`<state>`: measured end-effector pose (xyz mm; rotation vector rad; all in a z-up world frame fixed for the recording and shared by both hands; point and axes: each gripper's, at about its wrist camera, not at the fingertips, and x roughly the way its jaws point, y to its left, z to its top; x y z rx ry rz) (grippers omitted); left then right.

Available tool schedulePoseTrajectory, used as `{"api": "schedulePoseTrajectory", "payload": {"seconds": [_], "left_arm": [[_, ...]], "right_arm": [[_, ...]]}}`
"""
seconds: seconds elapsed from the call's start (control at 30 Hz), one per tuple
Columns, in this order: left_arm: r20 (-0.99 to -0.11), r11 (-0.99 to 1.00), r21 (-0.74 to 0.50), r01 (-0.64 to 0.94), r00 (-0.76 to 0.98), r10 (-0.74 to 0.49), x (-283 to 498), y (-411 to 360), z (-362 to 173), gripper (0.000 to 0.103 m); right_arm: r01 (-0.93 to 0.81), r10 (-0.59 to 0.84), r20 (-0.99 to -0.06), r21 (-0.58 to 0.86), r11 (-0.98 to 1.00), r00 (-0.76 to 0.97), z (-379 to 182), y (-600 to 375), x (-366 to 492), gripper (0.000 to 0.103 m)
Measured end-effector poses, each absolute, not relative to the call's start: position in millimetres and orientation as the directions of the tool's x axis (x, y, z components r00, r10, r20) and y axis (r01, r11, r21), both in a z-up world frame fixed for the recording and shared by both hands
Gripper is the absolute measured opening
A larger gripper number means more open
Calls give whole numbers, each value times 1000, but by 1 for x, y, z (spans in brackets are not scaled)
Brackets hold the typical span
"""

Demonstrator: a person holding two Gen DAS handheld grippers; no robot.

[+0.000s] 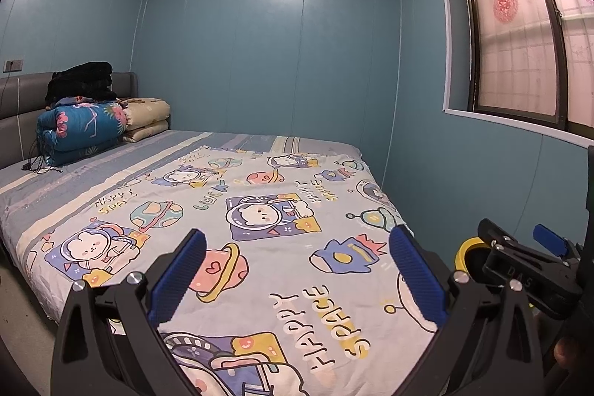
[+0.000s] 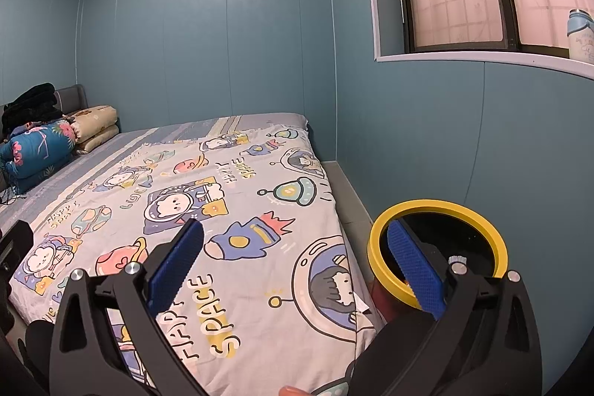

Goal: Collect trash

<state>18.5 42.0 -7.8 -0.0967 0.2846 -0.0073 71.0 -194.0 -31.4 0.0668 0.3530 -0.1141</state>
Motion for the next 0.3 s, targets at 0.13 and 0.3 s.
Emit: {"api": "schedulePoseTrajectory", "payload": {"seconds": [0.13,0.3], "left_arm": [[-294,995,-95,-3,955,-25,20,40,-9,95],[-300,995,-99,-1,953,-29,21,41,-10,95]], "right_arm": [[124,-100,-354,46,991,930,-32,-194,72,95],[127,-101,-358,49,991,928,-32,-195,73,95]]}}
